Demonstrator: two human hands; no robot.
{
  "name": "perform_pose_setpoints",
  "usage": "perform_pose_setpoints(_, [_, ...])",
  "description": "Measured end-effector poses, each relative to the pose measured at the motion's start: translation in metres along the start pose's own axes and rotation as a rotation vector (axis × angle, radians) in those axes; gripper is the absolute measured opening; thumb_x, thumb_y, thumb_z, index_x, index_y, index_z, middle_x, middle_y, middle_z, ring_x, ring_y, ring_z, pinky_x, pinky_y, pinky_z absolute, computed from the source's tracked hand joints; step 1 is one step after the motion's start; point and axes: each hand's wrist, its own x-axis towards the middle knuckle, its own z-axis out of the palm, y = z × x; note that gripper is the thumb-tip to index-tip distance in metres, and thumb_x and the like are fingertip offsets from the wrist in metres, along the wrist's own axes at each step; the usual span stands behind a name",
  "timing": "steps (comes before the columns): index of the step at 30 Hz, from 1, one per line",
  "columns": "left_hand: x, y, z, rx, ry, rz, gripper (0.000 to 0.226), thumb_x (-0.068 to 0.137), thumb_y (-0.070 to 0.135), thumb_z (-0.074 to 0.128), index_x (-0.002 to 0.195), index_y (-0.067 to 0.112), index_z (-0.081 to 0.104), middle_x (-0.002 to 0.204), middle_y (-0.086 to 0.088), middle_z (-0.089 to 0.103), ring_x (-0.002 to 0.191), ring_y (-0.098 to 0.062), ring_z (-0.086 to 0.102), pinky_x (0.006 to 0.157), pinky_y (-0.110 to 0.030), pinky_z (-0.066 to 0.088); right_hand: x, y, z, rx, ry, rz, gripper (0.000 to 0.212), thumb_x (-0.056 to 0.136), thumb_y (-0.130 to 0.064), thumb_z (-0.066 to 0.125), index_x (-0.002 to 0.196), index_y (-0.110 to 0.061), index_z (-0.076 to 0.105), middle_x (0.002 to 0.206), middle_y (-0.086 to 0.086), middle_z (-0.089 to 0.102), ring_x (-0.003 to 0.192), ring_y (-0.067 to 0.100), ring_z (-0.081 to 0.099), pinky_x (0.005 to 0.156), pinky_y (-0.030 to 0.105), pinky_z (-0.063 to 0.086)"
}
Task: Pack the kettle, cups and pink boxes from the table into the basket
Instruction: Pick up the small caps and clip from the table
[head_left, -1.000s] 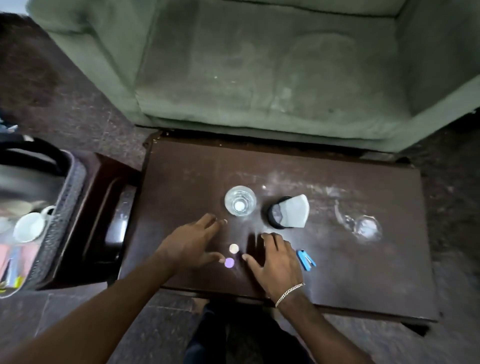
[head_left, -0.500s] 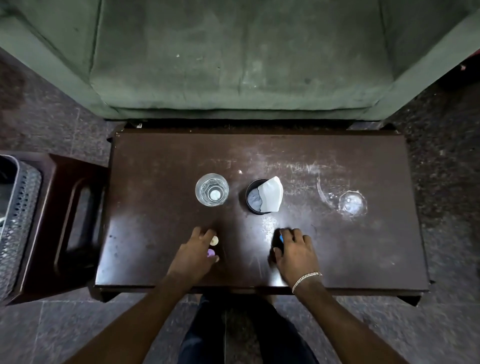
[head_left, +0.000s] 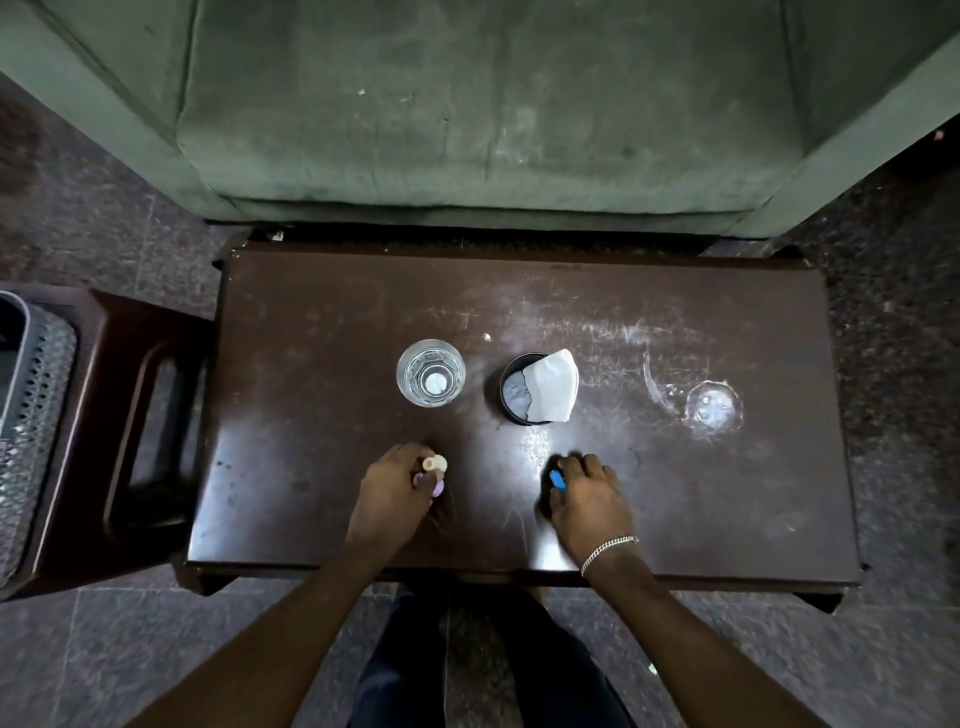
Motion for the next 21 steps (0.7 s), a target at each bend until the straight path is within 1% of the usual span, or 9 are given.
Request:
perform_pose_setpoints(3, [0.002,-0.005,-0.002,-0.194,-0.003,-0.065,0.018,0.091,0.011,0.068,0.089,0.028,0.073,0.085,0.008,0.075,0.083,-0.016,0.075,0.073,-0.039,0.066,0.0,-0.009,0.002,0.032,0.008,0.021,0.042,0.092,-0.018,0.057,0.133,-0.011,0.055,0.132,0.011,0.053,0.116,0.03,0.049,0.099,0.036,0.04])
perform_pose_setpoints(4, [0.003,-0.008,-0.003,-0.248,0.005,-0.08,0.019,0.093,0.01,0.07,0.092,0.029,0.074,0.086,0.006,0.076,0.084,-0.017,0.076,0.073,-0.038,0.067,0.0,-0.014,0.003,0.043,0.012,0.027,0.042,0.092,-0.018,0.057,0.133,-0.011,0.055,0.132,0.012,0.054,0.116,0.03,0.049,0.099,0.036,0.04])
perform_pose_setpoints(6, [0.004,-0.014,-0.009,-0.337,0.011,-0.106,0.015,0.095,0.009,0.071,0.1,0.022,0.076,0.092,-0.003,0.077,0.083,-0.016,0.077,0.075,-0.042,0.067,-0.002,-0.025,0.003,0.073,0.022,0.029,0.041,0.092,-0.019,0.058,0.133,-0.012,0.057,0.13,0.012,0.055,0.117,0.03,0.05,0.099,0.036,0.04])
perform_pose_setpoints(7, [0.004,-0.015,-0.013,-0.361,0.012,-0.11,0.016,0.096,0.008,0.071,0.101,0.022,0.076,0.093,-0.006,0.077,0.083,-0.016,0.077,0.076,-0.043,0.067,-0.003,-0.031,0.002,0.087,0.028,0.026,0.041,0.092,-0.02,0.058,0.133,-0.012,0.057,0.129,0.012,0.056,0.117,0.031,0.05,0.099,0.037,0.041])
perform_pose_setpoints(9, [0.002,-0.016,-0.025,-0.402,0.023,-0.11,0.026,0.097,0.006,0.069,0.097,0.031,0.076,0.09,-0.006,0.078,0.083,-0.02,0.078,0.075,-0.04,0.067,-0.005,-0.046,0.0,0.103,0.036,0.012,0.041,0.091,-0.023,0.06,0.131,-0.013,0.059,0.126,0.012,0.058,0.114,0.032,0.054,0.095,0.038,0.044])
perform_pose_setpoints(12, [-0.001,-0.017,-0.046,-0.446,0.044,-0.108,0.036,0.098,0.004,0.067,0.089,0.038,0.077,0.089,-0.002,0.079,0.082,-0.03,0.079,0.068,-0.03,0.065,-0.008,-0.074,-0.003,0.186,0.046,-0.022,0.04,0.087,-0.02,0.066,0.125,-0.01,0.065,0.12,0.016,0.062,0.107,0.038,0.06,0.094,0.04,0.049])
perform_pose_setpoints(16, [-0.008,-0.024,-0.083,-0.478,0.098,-0.099,0.049,0.099,0.004,0.065,0.085,0.049,0.078,0.088,0.004,0.079,0.082,-0.028,0.079,0.067,-0.027,0.064,-0.012,-0.117,-0.005,0.263,0.07,-0.069,0.036,0.085,-0.018,0.069,0.12,-0.01,0.068,0.114,0.014,0.064,0.104,0.036,0.062,0.092,0.038,0.05])
perform_pose_setpoints(19, [-0.017,-0.031,-0.114,-0.502,0.15,-0.092,0.041,0.098,0.009,0.066,0.088,0.047,0.078,0.084,0.003,0.08,0.08,-0.028,0.08,0.066,-0.024,0.062,-0.015,-0.153,-0.005,0.322,0.093,-0.12,0.034,0.082,-0.016,0.072,0.116,-0.011,0.07,0.107,0.011,0.065,0.1,0.033,0.064,0.088,0.036,0.051])
perform_pose_setpoints(21, [-0.026,-0.036,-0.14,-0.524,0.194,-0.091,0.028,0.09,0.02,0.068,0.089,0.046,0.077,0.084,0.004,0.08,0.08,-0.027,0.08,0.065,-0.024,0.062,-0.017,-0.183,-0.006,0.341,0.095,-0.158,0.034,0.082,-0.017,0.072,0.115,-0.012,0.071,0.107,0.009,0.066,0.101,0.03,0.064,0.089,0.032,0.049])
